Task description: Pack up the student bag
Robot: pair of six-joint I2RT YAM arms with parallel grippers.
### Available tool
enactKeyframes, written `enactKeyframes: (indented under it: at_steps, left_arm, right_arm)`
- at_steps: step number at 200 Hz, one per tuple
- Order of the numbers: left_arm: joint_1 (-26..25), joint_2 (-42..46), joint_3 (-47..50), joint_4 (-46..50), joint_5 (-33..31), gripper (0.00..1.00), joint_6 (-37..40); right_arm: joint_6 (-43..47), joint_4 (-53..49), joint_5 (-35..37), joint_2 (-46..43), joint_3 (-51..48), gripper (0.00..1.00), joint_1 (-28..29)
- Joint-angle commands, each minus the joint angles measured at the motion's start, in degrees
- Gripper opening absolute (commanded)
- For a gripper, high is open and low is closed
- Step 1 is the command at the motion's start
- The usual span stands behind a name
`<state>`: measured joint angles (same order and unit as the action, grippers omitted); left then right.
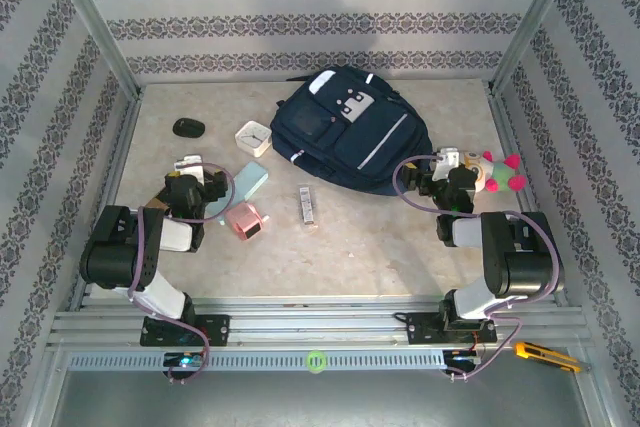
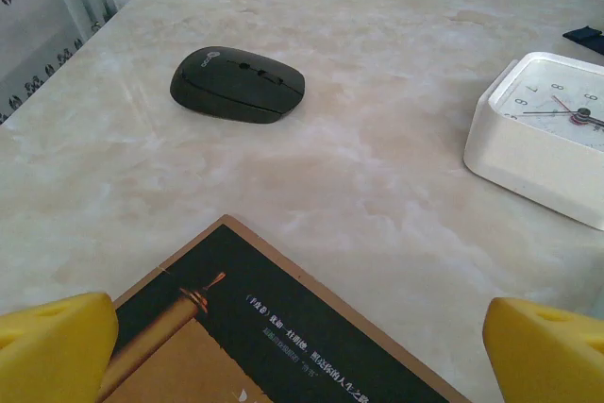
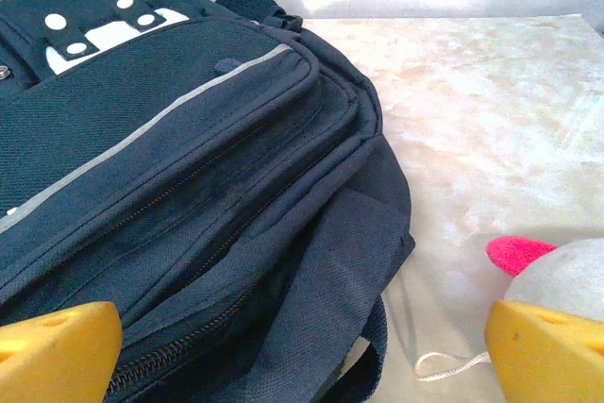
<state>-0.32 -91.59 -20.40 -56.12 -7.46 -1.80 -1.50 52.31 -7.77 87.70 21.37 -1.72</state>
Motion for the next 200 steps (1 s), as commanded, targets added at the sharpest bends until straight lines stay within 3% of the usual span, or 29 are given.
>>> enactKeyframes:
  at_steps: [1, 176, 191, 200]
  left_arm:
    - [-0.3, 0.23, -0.69, -0.64, 0.96, 0.99, 0.31]
    - [-0.41, 1.33, 0.61, -2.42, 1.84, 0.99, 0.77]
    - [-1.44, 6.42, 0.33, 2.5, 1.64, 0.97, 2.22]
    - [-2.0, 10.97, -1.79, 10.6, 1.58, 0.95, 2.71]
  right_arm:
    - [-0.04, 1.29, 0.74, -0.41, 0.34, 0.98, 0.31]
    - [-0.56, 0.87, 2.79, -0.19, 0.66, 0.98, 0.38]
    - [-1.56, 0.05, 4.6, -1.59, 1.06, 0.98, 0.44]
    - [-1.75, -6.33, 3.82, -5.15, 2.9, 0.98, 0.23]
